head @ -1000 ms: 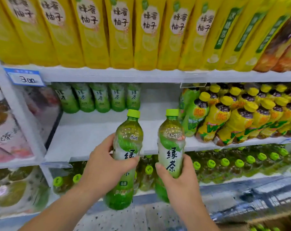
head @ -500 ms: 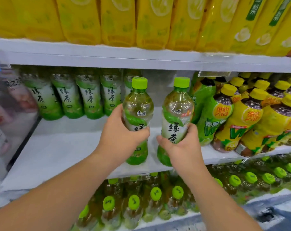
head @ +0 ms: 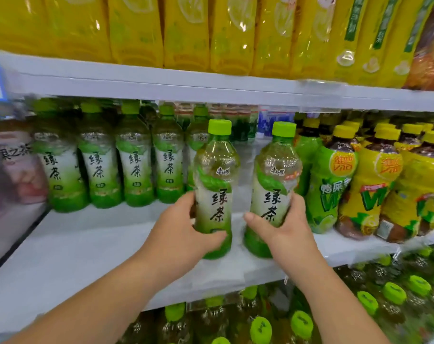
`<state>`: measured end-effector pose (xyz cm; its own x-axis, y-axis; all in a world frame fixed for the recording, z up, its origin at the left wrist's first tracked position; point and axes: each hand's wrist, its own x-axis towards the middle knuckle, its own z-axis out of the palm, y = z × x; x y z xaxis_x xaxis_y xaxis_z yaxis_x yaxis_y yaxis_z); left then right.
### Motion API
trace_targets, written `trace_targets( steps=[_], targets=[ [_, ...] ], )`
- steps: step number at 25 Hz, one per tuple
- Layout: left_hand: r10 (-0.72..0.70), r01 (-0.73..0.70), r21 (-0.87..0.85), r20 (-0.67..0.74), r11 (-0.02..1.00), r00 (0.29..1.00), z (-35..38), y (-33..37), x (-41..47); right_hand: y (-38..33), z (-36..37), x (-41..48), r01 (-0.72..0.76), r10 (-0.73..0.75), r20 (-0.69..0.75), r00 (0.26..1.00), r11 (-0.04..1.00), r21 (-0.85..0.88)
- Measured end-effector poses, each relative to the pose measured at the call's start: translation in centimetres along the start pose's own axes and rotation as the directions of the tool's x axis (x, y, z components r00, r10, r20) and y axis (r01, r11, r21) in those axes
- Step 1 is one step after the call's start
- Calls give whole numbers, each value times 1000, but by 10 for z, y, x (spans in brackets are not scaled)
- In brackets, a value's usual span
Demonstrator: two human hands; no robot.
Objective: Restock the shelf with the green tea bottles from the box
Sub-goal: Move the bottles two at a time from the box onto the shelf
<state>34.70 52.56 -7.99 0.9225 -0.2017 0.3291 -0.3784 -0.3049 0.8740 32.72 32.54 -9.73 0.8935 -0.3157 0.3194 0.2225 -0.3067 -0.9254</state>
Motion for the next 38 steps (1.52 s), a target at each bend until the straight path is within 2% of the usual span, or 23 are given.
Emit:
trace_targets(
  steps=[2, 6, 9, 15, 23, 28, 33, 38],
  targets=[
    [-13, 13, 50, -1, 999, 1000, -3, -12, -10, 6, -2, -8, 37, -36, 15, 999, 999, -36],
    [36, -28, 77, -109, 997, 993, 4, -26, -9, 20, -16, -16, 70, -67, 63, 996, 996, -51],
    [-1, 20, 117, -160, 993, 987, 12, -24, -1, 19, -19, -13, 62, -54, 79, 995, 993, -98],
    [-22, 79, 243, -231, 967, 973, 33, -9, 24, 9, -9, 23, -84, 93, 37, 995, 977, -198],
    [-3, 106, 273, -354, 956, 935, 65, -15, 61, 24, 17, 76, -87, 76, -62, 995, 977, -193],
    [18, 145, 402, -376, 904, 927, 76, -21, 85, 31, 27, 103, -103, 81, -83, 993, 944, -315],
    [76, 139, 530, -363, 837, 929, 86, -24, 107, 38, 29, 126, -167, 136, -111, 984, 922, -348],
    [157, 118, 677, -330, 726, 931, 91, -32, 123, 51, 38, 135, -111, 48, -171, 984, 917, -383]
  ],
)
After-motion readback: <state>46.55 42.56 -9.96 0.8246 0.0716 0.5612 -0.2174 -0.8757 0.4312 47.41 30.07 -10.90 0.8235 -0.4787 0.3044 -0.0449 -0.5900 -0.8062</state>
